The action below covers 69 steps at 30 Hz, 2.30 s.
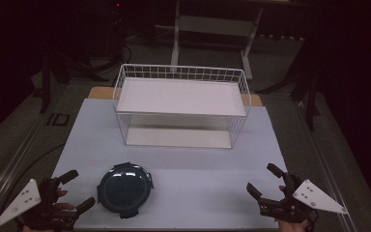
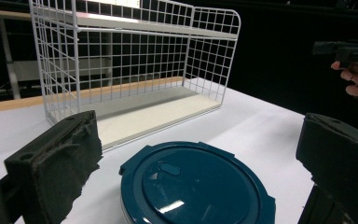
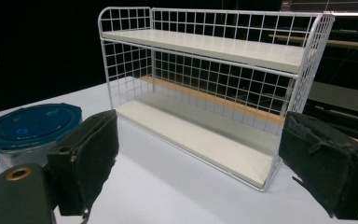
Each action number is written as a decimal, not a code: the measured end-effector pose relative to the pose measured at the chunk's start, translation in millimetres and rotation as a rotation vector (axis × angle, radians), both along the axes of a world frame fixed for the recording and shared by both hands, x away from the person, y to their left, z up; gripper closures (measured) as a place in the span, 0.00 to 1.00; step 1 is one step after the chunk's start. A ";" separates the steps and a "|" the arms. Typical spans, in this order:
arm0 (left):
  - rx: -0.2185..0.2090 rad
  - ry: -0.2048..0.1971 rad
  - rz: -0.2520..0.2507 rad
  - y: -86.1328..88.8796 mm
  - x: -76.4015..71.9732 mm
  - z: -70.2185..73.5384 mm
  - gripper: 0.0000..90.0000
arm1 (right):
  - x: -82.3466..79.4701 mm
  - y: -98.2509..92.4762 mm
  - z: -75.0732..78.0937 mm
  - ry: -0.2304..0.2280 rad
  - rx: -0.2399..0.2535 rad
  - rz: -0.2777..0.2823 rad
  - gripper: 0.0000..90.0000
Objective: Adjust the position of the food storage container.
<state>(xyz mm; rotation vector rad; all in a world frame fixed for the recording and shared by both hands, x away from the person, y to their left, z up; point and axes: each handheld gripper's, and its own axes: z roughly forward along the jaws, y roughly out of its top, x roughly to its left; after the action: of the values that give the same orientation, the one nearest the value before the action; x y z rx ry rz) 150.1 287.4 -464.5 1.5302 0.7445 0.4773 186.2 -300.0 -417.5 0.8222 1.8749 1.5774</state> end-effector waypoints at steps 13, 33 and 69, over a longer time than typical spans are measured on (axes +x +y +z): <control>0.006 0.011 -0.061 -3.9 5.2 4.2 0.00 | -5.4 -2.4 14.9 0.015 0.030 -0.007 0.13; 0.178 0.163 -0.151 22.3 9.4 10.9 0.03 | 2.5 6.3 11.2 0.030 0.006 0.014 0.13; 0.456 0.419 -0.196 9.8 33.7 -35.7 1.00 | 7.8 8.7 -5.4 0.086 0.012 0.056 0.13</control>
<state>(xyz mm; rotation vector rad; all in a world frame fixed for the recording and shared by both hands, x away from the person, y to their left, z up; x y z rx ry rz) 183.8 297.2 -500.2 2.1485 0.8280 0.1811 194.0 -291.3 -422.9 0.8623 1.9661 1.6119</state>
